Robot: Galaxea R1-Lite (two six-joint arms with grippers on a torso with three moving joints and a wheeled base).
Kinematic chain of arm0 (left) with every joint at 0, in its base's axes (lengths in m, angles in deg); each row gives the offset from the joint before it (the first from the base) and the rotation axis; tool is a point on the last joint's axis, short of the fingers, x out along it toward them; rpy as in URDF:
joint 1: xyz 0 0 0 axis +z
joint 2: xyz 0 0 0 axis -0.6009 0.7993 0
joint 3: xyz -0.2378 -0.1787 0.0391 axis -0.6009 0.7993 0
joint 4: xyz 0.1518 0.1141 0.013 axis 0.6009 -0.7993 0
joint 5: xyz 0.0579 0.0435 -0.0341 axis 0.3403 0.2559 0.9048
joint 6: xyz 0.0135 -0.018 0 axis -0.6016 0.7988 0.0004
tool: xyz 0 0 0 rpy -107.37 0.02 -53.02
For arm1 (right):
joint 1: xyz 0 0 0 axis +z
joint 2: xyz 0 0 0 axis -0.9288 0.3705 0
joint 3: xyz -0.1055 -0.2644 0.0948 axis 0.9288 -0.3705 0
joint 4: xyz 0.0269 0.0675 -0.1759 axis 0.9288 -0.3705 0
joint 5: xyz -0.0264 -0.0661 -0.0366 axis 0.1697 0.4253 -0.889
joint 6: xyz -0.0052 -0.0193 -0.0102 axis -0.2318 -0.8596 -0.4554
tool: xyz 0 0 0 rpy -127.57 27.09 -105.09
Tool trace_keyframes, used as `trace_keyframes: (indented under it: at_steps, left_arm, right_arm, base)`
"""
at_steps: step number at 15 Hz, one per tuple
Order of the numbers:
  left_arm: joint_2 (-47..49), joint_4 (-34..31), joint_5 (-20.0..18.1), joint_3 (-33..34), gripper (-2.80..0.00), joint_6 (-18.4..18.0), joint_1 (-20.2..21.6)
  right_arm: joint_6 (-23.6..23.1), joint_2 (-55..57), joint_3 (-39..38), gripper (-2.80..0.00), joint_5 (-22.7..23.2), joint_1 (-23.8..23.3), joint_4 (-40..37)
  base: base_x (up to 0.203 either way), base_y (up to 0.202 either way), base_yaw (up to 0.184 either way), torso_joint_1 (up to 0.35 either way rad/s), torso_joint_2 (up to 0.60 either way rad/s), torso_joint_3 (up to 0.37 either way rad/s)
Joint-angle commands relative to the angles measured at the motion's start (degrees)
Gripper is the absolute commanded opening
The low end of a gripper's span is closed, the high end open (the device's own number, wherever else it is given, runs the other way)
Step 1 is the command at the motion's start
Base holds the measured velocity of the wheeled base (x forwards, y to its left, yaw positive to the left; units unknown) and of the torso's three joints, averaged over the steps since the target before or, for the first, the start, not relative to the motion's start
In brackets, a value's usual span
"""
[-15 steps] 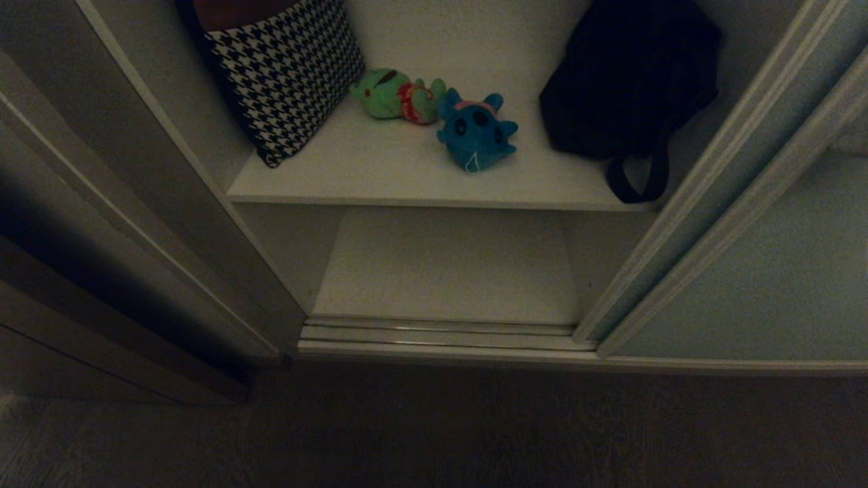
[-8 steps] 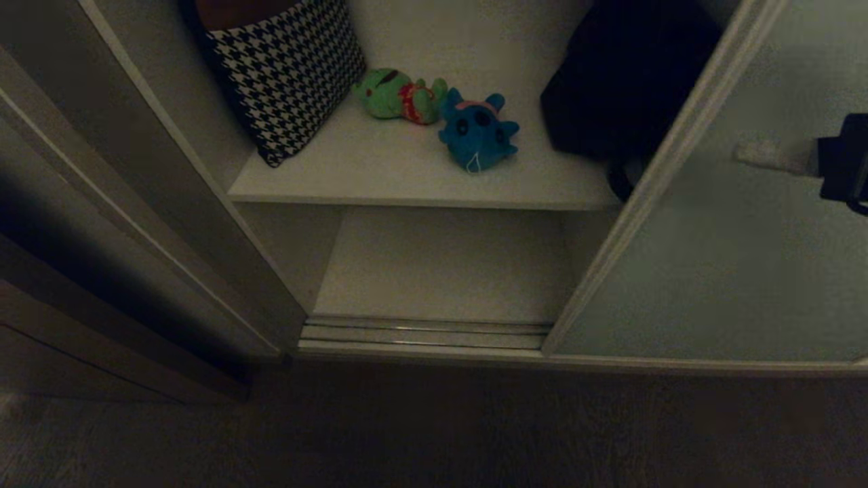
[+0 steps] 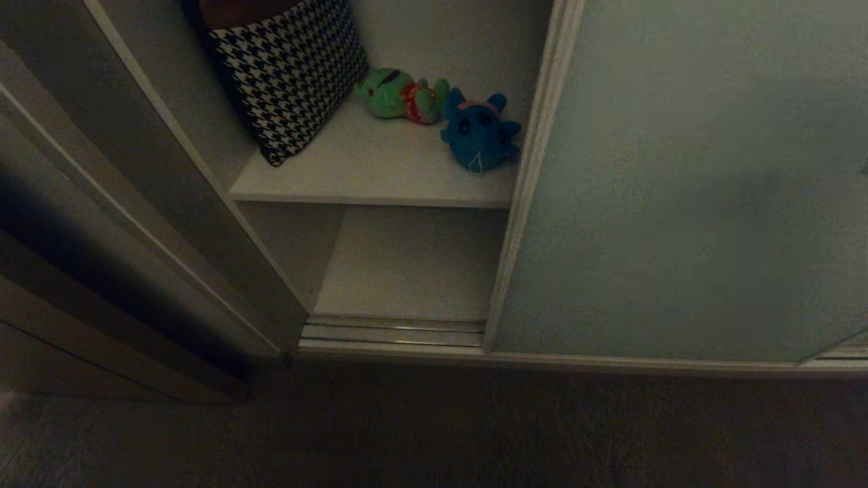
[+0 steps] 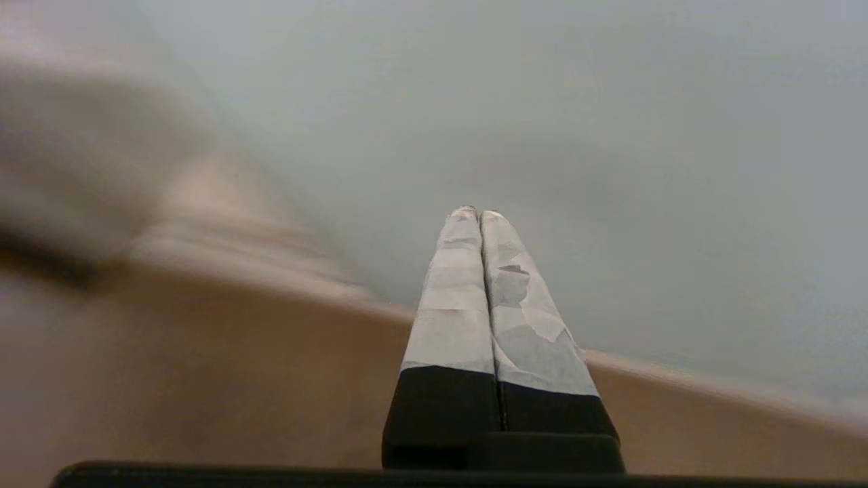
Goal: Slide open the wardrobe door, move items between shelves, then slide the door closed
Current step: Close the door
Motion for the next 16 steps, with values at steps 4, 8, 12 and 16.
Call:
trace_keyframes:
  at_steps: [4, 8, 12, 16]
  left_arm:
    - [0.00, 0.05, 0.00, 0.00, -2.80, 0.05, -0.02]
    - [0.00, 0.05, 0.00, 0.00, -2.80, 0.05, -0.04]
    - [0.00, 0.05, 0.00, 0.00, -2.80, 0.04, 0.04]
    - [0.00, 0.05, 0.00, 0.00, -2.80, 0.03, 0.04]
  right_arm:
    - [0.08, -3.10, -3.54, -2.80, -0.51, -20.87, 0.37]
    - [-3.28, -4.77, -8.44, -2.80, -0.52, -36.66, 0.74]
    - [-5.12, -1.02, -7.04, -2.80, 2.00, -51.00, 0.83]
    - [-3.71, 6.77, 0.67, -2.80, 4.25, -54.86, -0.60]
  base:
    - [0.000, 0.000, 0.000, 0.000, 0.00, 0.000]
    - [0.000, 0.000, 0.000, 0.000, 0.00, 0.000]
    - [0.000, 0.000, 0.000, 0.000, 0.00, 0.000]
    - [0.000, 0.000, 0.000, 0.000, 0.00, 0.000]
